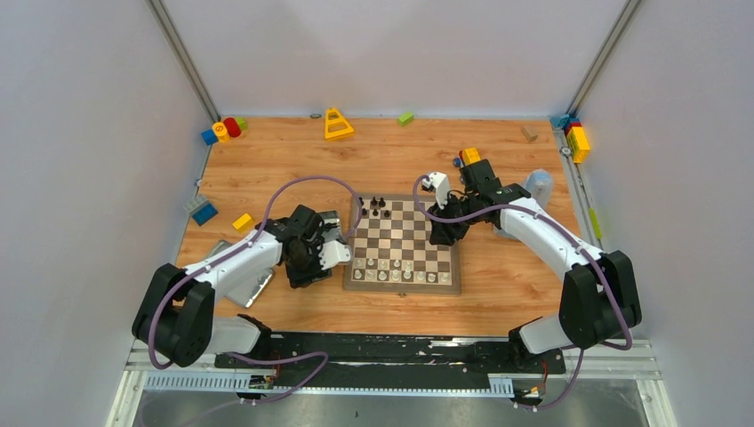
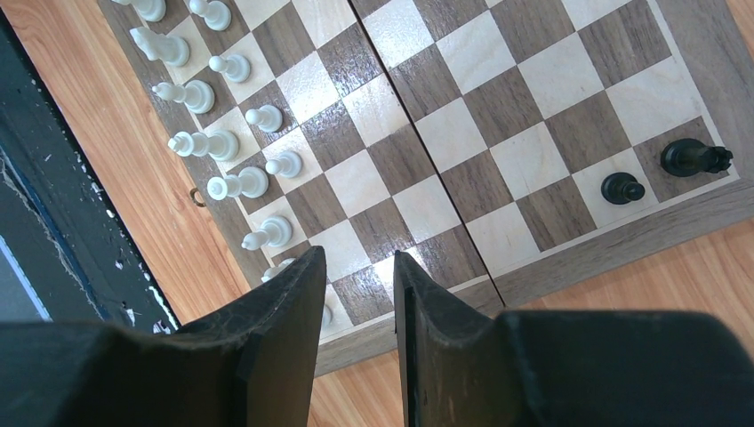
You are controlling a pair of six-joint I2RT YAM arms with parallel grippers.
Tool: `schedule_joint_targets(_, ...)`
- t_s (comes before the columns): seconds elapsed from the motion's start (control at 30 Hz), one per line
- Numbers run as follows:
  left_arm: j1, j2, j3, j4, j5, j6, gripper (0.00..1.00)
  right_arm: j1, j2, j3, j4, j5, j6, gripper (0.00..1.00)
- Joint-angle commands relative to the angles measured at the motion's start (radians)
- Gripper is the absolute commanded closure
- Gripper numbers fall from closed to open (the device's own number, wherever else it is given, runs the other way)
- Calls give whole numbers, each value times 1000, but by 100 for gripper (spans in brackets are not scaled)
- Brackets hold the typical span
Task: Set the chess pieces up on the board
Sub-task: Pick up the chess piece at the center of the board.
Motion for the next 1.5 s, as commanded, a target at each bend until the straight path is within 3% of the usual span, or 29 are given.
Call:
schedule_joint_targets(0.0, -5, 20, -3, 56, -56, 16, 45, -3, 2, 4, 21, -35, -2, 65)
schedule_joint_targets(0.47, -5, 21, -55, 148, -133, -2, 47, -3, 19, 4, 18, -42, -2, 65)
schedule_joint_targets(0.73, -5, 21, -70, 151, -110, -13, 68, -3, 19, 2, 17, -42, -2, 65)
schedule_joint_targets(0.97, -4, -8, -77, 133, -96, -27, 80, -3, 16, 18, 14, -53, 4, 66)
schedule_joint_targets(1.3, -6, -95, 29, 25, 37, -65, 83, -4, 7, 97, -8, -103, 6, 66)
schedule_joint_targets(1.47, -6, -76, 170, -42, 89, -60, 83, -5, 24, 145, -11, -143, 8, 66)
